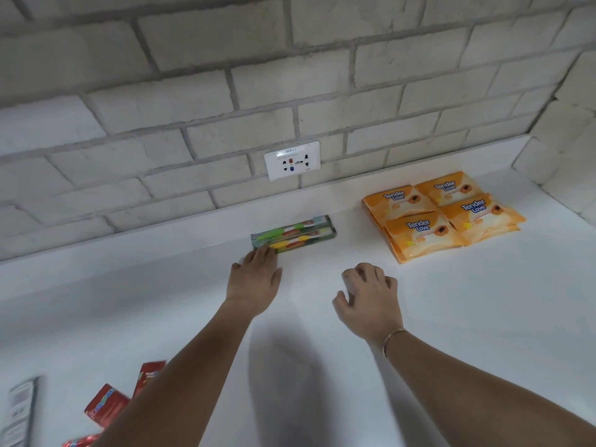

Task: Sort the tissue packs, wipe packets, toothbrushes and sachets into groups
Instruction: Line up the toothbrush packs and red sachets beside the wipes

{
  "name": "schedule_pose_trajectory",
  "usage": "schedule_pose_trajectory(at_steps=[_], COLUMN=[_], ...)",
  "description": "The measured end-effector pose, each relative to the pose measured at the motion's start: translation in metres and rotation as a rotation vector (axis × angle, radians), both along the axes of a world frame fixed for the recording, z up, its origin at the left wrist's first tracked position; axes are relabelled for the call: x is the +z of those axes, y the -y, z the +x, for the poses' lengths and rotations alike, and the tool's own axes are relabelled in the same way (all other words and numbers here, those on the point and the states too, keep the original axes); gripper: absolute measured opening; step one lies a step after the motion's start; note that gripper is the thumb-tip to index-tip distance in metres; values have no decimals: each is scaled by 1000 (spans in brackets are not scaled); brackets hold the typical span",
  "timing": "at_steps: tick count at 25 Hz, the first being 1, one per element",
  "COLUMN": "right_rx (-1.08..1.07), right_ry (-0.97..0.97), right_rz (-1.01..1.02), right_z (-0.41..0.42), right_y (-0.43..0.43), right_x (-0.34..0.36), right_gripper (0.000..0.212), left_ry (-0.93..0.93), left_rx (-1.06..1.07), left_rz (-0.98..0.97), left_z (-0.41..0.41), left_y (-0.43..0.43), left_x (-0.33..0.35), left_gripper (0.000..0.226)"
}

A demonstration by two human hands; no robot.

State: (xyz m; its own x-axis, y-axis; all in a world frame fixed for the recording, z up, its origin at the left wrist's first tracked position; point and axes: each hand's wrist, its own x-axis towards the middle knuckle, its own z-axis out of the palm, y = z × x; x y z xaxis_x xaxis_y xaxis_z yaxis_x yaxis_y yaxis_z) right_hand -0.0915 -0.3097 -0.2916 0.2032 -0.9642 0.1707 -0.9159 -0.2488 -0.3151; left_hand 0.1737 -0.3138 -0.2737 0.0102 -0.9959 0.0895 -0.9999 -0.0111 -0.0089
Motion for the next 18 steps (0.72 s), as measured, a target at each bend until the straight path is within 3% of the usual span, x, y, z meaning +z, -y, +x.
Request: schedule_pose_trajectory(at_steps=[14, 18], right_rx=[7, 6], right_ry=[12, -4], right_rz=[4, -5], right_z=[-6, -7], right_y=[4, 4], right_x=[-3, -2], right_gripper=[26, 24], left_ry=[-37, -122], left_rx=[80, 167], left_rz=[63, 62], left_z=[-6, 5], left_y=[-11, -39], left_x=[7, 17], left_gripper=[54, 44])
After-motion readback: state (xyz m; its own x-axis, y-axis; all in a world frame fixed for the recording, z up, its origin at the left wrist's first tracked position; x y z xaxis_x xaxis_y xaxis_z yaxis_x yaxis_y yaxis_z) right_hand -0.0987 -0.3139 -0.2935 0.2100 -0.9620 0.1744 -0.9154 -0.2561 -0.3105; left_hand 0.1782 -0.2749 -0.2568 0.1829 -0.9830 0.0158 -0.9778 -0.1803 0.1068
